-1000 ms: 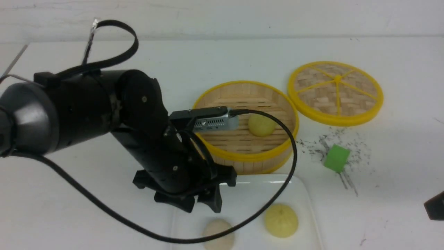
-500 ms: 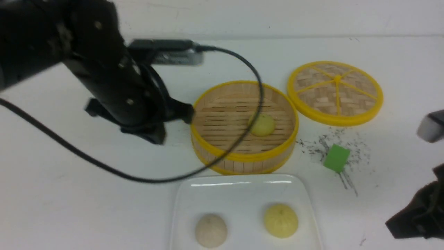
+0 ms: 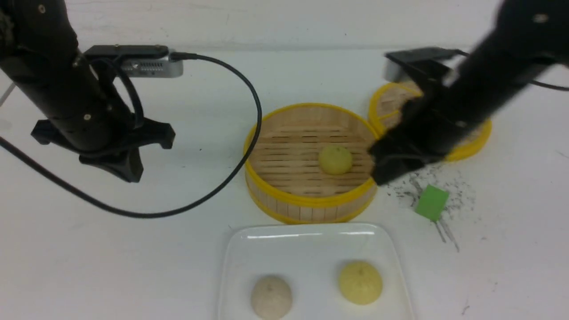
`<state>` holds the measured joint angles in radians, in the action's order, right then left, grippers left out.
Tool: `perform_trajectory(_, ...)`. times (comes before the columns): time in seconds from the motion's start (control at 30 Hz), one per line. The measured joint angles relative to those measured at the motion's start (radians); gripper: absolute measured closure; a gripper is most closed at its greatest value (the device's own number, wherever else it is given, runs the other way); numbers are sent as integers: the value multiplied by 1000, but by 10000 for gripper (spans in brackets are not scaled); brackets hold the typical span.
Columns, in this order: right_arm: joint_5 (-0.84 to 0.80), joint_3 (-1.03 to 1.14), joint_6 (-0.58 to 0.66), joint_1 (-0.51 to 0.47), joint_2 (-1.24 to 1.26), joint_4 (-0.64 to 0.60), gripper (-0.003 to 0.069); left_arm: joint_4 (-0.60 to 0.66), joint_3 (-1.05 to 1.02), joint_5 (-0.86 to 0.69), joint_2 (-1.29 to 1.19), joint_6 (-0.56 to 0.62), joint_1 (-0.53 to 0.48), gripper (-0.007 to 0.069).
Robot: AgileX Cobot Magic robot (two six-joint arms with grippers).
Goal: Put the steamed buns into the plate on the white tablecloth.
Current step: 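Reach toward a bun in the bamboo steamer with the right gripper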
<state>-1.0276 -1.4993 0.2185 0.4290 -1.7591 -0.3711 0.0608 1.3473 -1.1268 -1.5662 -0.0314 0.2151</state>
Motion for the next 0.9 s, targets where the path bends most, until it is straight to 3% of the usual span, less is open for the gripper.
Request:
perform_trajectory(0.03, 13, -68, 0, 9, -75, 13, 391, 16, 0, 0, 0, 0, 0, 617)
perform_trajectory(0.23, 74, -293, -30, 7, -291, 74, 166, 41, 0, 3, -1, 2, 0, 613)
perform_trajectory(0.37, 97, -359, -43, 7, -374, 83, 113, 40, 0, 4, -1, 5, 0, 612)
perform_trajectory(0.47, 107, -381, -45, 8, -439, 120, 112, 26, 0, 4, -1, 11, 0, 608)
perform_trajectory(0.53, 108, -384, -50, 6, -453, 145, 125, 17, 0, 3, -1, 11, 0, 608)
perform_trajectory(0.67, 105, -390, -64, -2, -467, 192, 249, 10, 0, 3, -1, 11, 0, 606)
perform_trajectory(0.83, 32, -415, -51, -3, -440, 195, 583, 10, 0, 3, -1, 11, 0, 605)
perform_trajectory(0.9, -62, -451, -39, -3, -410, 179, 634, 10, 0, 3, -1, 11, 0, 603)
